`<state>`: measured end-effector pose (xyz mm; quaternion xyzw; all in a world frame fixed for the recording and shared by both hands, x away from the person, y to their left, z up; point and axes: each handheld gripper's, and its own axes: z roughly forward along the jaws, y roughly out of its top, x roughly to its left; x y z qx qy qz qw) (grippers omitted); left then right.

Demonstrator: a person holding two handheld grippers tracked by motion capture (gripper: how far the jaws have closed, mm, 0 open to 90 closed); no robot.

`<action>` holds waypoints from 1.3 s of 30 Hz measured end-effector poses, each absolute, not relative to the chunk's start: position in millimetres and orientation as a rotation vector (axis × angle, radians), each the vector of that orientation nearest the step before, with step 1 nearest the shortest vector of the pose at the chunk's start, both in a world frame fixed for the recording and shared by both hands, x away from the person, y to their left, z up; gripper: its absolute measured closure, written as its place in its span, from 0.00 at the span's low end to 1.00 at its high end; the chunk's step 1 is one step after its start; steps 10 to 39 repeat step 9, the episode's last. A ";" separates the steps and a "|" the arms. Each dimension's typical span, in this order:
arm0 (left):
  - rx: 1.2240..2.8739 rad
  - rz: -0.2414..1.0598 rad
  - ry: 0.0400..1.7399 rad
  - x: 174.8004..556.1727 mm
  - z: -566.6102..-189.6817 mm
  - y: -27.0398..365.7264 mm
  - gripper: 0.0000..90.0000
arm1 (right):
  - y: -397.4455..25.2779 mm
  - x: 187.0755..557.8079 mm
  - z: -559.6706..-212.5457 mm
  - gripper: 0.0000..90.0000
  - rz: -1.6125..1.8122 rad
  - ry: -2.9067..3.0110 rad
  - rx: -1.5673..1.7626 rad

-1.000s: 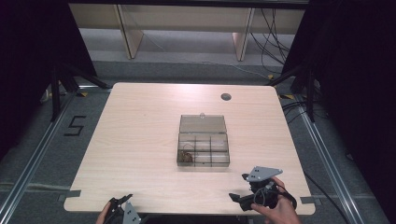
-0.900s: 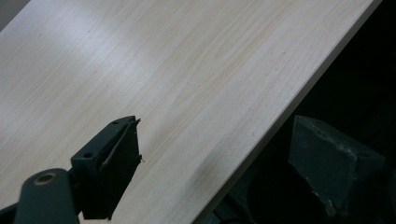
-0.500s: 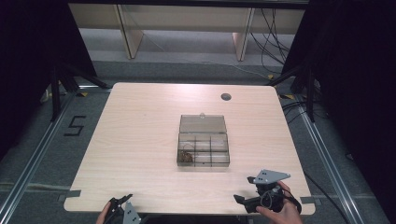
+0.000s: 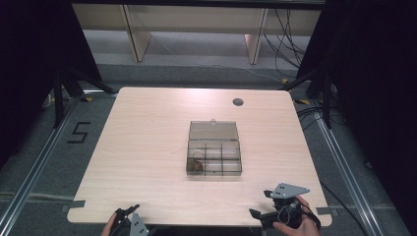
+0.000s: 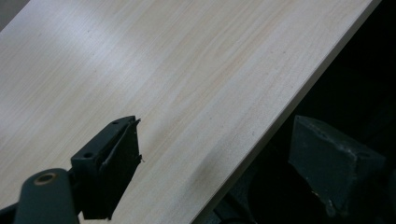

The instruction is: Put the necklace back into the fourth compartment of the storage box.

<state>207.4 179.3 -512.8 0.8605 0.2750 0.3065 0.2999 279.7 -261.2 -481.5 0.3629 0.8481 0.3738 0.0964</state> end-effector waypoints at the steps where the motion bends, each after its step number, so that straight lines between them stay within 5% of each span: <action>1: 2.319 0.820 0.706 208.8 -511.1 180.8 0.17 | -261.3 278.5 -481.9 0.18 1.107 2.518 1.098; 39: 2.295 0.818 0.723 207.6 -512.5 179.4 0.17 | -263.8 280.1 -485.2 0.18 1.088 2.513 1.082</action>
